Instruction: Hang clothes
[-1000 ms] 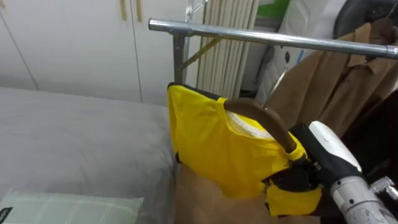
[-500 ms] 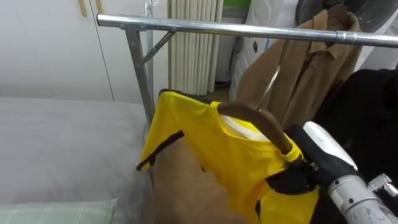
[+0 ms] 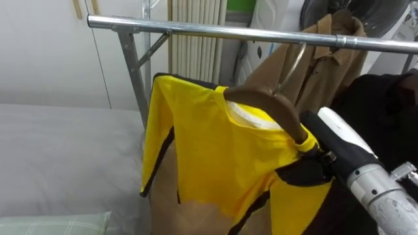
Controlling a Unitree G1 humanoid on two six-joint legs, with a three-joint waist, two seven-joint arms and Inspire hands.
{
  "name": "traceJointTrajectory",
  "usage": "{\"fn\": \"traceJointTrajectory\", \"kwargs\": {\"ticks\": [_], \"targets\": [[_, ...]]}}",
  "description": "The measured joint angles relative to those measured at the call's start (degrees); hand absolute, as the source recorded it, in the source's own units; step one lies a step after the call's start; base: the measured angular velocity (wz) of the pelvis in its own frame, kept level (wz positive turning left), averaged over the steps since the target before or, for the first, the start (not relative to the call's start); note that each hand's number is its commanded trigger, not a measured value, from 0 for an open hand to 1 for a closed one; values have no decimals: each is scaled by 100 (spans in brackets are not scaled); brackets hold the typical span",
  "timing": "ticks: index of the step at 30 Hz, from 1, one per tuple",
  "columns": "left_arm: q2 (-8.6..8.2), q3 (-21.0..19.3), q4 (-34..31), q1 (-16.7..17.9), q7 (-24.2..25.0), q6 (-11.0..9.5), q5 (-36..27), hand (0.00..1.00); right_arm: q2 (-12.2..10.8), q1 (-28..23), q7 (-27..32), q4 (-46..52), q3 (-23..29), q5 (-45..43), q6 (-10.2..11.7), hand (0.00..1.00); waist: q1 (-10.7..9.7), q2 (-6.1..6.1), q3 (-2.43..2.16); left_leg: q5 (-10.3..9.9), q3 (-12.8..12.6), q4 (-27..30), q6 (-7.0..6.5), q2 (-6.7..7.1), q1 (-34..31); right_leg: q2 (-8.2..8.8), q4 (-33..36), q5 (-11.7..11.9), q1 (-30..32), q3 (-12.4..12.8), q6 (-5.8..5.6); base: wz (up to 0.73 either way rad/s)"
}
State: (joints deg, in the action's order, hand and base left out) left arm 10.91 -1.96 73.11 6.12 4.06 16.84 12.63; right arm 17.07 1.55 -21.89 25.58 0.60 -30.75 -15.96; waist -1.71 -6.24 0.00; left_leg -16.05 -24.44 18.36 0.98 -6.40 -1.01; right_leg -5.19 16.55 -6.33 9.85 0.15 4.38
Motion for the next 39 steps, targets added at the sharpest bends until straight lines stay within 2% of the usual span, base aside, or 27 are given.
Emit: {"fn": "traceJointTrajectory", "kwargs": {"ticks": [3,10,14,19,23,26,30,33,39], "targets": [[5,0,0,0,1,-71,2,0,108,15,0,34,41,-13,108,100,32,-2,1,0,6,-49,0,12,69,0,-42,5,-39,-1,-6,0],[8,0,3,0,1,-140,2,0,124,205,-17,41,52,-71,172,100,56,5,7,5,23,-103,-2,17,68,-5,-111,39,-88,-25,0,0],[9,-13,13,1,2,-189,72,0,141,377,-28,50,55,-139,254,100,62,10,12,6,118,-137,0,18,68,-26,-202,56,-126,-43,8,0],[21,-38,12,19,84,-274,287,0,324,755,-211,69,65,-186,346,100,79,12,14,22,163,-173,19,18,77,-38,-294,60,-156,-50,15,1],[111,-37,-1,23,235,-353,320,0,341,793,-311,91,64,-161,367,100,164,12,15,22,418,-180,20,29,91,-67,-320,70,-206,-56,32,0],[139,-139,0,-1,299,-385,321,0,346,793,-471,91,64,-121,389,100,208,6,17,30,430,-211,35,29,104,-76,-316,72,-209,-54,35,0],[171,-153,0,-6,327,-446,321,0,354,793,-651,87,70,77,400,100,209,-48,46,51,486,-275,67,44,142,-87,-399,86,-242,-38,55,-3],[172,-156,0,-6,326,-474,326,0,465,793,-676,66,89,397,408,100,209,-63,58,52,830,-305,66,114,131,-93,-405,87,-243,-22,57,-3],[169,-165,-131,4,391,-471,586,0,542,795,-684,-249,117,698,486,100,260,-78,60,52,889,-311,66,121,153,-82,-418,94,-293,-73,58,2]]}}
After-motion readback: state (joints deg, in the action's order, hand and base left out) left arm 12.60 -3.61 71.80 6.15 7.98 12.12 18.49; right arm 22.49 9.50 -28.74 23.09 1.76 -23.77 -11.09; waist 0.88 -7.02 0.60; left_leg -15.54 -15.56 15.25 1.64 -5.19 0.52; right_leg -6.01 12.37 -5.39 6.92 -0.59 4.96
